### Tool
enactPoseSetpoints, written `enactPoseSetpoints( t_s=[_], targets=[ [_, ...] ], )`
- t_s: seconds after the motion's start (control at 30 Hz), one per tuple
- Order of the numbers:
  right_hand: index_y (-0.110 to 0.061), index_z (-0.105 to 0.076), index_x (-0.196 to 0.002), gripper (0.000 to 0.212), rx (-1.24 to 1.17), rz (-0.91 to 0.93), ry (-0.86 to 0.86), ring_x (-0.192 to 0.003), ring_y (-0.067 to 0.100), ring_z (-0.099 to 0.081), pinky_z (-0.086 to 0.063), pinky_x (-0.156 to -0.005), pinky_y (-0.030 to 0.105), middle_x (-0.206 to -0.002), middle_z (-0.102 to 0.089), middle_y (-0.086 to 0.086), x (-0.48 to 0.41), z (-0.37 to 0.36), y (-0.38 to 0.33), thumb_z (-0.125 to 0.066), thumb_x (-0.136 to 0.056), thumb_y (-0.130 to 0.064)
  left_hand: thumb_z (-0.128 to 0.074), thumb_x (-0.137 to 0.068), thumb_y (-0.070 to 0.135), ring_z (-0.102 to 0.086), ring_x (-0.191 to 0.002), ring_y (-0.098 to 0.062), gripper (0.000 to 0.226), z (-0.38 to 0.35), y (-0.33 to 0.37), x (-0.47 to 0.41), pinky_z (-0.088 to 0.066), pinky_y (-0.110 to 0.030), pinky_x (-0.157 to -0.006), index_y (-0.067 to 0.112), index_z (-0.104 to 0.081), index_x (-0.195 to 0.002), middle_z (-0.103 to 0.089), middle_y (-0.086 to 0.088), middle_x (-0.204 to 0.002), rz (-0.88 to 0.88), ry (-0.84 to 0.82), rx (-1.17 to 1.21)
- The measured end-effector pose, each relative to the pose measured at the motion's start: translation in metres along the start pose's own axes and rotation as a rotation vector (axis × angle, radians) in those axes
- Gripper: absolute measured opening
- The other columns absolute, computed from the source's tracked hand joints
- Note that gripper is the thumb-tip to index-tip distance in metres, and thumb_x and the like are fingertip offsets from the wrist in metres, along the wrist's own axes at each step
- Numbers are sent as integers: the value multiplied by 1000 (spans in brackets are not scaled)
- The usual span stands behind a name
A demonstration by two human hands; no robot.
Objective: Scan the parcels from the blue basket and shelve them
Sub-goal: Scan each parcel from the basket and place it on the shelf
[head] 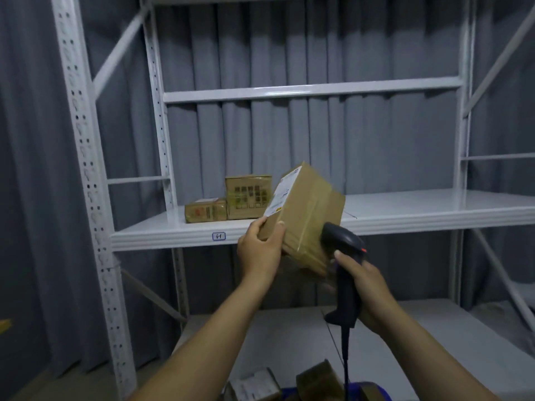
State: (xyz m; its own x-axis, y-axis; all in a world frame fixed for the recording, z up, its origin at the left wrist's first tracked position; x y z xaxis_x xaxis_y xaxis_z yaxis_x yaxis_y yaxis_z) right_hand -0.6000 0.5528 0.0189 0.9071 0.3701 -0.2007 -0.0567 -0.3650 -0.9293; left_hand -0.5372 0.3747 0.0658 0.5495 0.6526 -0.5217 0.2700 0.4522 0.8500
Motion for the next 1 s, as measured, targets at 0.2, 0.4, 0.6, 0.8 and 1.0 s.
enactPoseSetpoints(
  t_s=[0.2,0.4,0.6,0.8,1.0],
  targets=[
    [-13,-66,-102,18,41,137,49,-89,23,-64,-48,-74,33,-94,-68,7,-40,8,-32,-65,-89,-26,-61,-88,46,-47,-123,-13,66,-39,6,-27,-42,-24,-90,29,-37,-147,-47,6,-139,-147,-202,-108],
    [-13,-65,-108,26,143,204,86,-99,28,-61,-50,-82,39,-102,-66,10,-95,8,-53,-66,-88,-31,-62,-90,43,-53,-113,-9,59,-63,-3,-63,-42,-17,-78,29,-39,-142,-57,9,-129,-126,-284,-134],
    [-22,-61,-95,14,269,272,29,-92,16,-60,-50,-79,34,-97,-64,-2,-139,-14,-64,-66,-89,-33,-63,-90,36,-53,-120,-21,62,-76,-22,-101,-42,-25,-89,19,-36,-142,-55,-1,-134,-26,-188,-192],
    [-16,-63,-107,28,355,243,22,-95,20,-62,-48,-77,32,-100,-66,2,-177,-18,-49,-67,-88,-37,-63,-88,39,-8,-148,-33,92,-74,-35,-109,-19,-48,-118,18,-3,-155,-3,-14,-161,-420,-57,-786],
    [-14,-64,-89,13,190,249,144,-92,25,-70,-57,-88,42,-96,-71,13,-191,13,-35,-71,-86,-25,-66,-80,46,-30,-141,-37,70,-86,-58,-127,-30,-59,-109,27,-42,-144,-29,-16,-156,-1025,-114,-1227]
  ],
)
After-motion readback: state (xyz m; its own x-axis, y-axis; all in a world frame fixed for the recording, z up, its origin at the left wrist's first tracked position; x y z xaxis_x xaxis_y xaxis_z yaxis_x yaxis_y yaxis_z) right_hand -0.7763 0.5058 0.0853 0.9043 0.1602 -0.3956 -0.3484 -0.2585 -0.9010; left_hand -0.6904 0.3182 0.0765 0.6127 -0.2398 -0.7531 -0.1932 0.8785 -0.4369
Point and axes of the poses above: each hand's wrist, its own x-axis away from the middle knuckle, its own z-axis out of the back of the hand, y = z × x, the point moved 2 cm from there along -x, towards the middle knuckle
